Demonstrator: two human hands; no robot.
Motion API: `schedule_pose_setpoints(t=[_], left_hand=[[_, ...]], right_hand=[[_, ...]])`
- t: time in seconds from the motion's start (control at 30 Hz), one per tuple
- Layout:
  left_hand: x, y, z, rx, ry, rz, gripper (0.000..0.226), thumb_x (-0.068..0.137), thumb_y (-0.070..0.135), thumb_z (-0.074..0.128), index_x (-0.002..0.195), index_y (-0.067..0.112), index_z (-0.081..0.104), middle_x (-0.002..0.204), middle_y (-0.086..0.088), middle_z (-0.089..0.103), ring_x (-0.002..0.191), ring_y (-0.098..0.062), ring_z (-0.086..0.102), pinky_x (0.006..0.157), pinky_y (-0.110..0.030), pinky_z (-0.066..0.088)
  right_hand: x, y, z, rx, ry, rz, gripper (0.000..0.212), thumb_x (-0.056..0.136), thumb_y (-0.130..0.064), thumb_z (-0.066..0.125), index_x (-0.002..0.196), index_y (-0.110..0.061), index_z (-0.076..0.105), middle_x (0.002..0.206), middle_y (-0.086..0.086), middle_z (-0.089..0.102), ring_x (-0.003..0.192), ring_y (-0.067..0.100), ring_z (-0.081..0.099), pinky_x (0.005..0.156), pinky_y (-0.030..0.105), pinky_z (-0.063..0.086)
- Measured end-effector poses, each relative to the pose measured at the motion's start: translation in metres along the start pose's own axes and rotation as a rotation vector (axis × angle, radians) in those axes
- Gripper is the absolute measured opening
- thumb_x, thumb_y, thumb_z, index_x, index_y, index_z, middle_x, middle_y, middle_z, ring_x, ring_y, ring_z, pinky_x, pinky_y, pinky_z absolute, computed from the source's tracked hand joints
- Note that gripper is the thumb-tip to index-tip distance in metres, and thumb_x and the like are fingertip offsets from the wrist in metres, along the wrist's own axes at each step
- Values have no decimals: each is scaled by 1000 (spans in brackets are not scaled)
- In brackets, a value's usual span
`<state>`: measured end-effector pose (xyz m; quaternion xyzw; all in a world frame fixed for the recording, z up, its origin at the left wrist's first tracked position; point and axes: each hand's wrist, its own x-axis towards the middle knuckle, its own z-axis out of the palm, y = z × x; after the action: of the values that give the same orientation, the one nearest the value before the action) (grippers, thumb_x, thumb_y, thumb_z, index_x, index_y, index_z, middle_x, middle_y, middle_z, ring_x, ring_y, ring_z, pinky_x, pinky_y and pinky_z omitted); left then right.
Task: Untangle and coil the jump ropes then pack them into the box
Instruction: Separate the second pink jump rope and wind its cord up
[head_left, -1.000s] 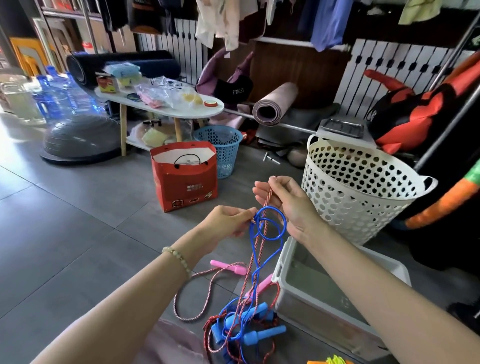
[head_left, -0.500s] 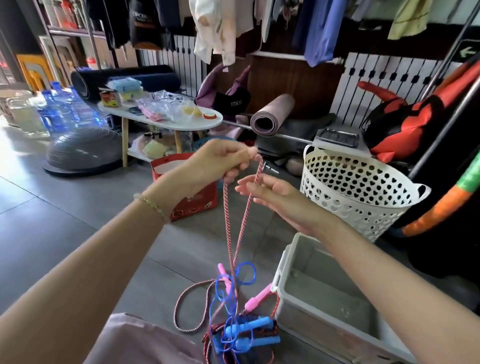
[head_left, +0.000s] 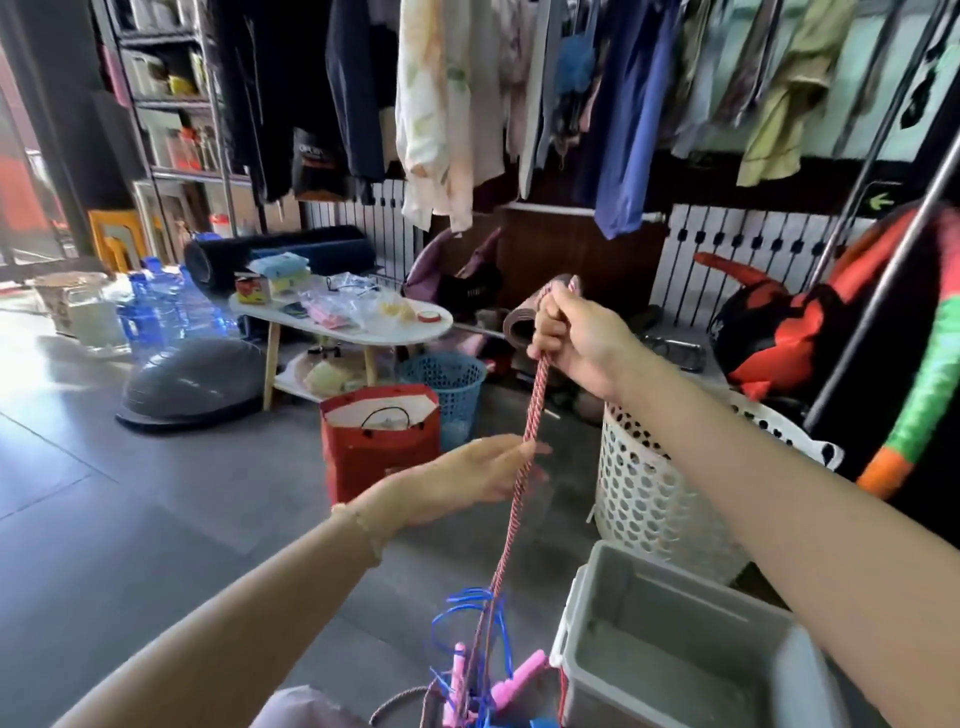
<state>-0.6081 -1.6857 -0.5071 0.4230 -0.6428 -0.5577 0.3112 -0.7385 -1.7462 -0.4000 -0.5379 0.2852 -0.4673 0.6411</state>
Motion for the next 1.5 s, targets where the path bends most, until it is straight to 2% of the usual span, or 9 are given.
schedule_pose_setpoints(t=[0.13,0.3,0.43,0.57,0.73,0.9,1.07,1.27,1.5], left_hand=[[-4,29,2,-43,115,176,24,103,16,33,93,10,55,78,-4,52,72,-16,67,81,-32,55],[11,88,-25,-242,418,331,25,103,18,35,91,10,55,79,-5,57,66,-17,67,63,-26,57],[8,87,-33,-306,395,256,40,104,35,25,111,9,55,93,-6,64,77,-14,71,71,-28,59],[0,30,-7,-163,-22,-98,79,86,72,18,137,17,43,131,-8,55,126,-27,50,97,-39,43],[-4,-1,9,86,20,67,19,100,14,44,99,5,60,86,-3,68,79,-16,69,83,-38,57],[4,43,-11,-17,342,241,24,100,16,45,104,2,63,86,-6,71,71,-18,71,64,-24,58],[4,59,-30,-108,496,298,26,103,24,38,105,13,61,94,2,71,73,-11,71,63,-22,56],[14,-20,-8,-164,145,-33,51,94,61,27,114,24,57,102,8,66,97,-4,63,106,-41,41],[3,-70,11,169,153,183,23,100,22,45,96,10,64,92,0,62,87,-7,55,88,-31,48]], right_hand=[[-10,0,-12,-101,-8,96,50,97,-53,29,91,-11,57,79,6,57,75,16,56,80,32,46],[-57,52,-20,-284,-420,313,59,91,-52,36,121,-5,55,118,12,62,117,23,56,109,38,37],[-69,64,-22,-564,-352,151,23,100,-19,40,93,-13,60,98,10,70,89,10,69,80,21,51],[-50,42,-21,-346,-45,-21,24,100,-18,40,89,-8,60,91,10,68,72,8,69,68,20,57],[-38,32,-28,-165,13,7,28,101,-29,36,101,-13,59,106,9,68,87,14,69,85,32,53],[-60,82,-34,-93,-261,274,52,88,-54,38,120,-19,59,117,4,67,110,17,61,98,32,43],[-83,139,-42,-550,-375,316,25,101,-22,40,93,-12,63,101,11,70,88,9,69,81,23,52],[-54,109,-33,-324,-46,87,30,101,-17,37,111,3,58,85,10,70,65,10,69,63,23,58],[-29,99,-20,-352,-12,75,34,103,-25,32,106,-3,58,97,15,67,70,8,68,66,20,56]])
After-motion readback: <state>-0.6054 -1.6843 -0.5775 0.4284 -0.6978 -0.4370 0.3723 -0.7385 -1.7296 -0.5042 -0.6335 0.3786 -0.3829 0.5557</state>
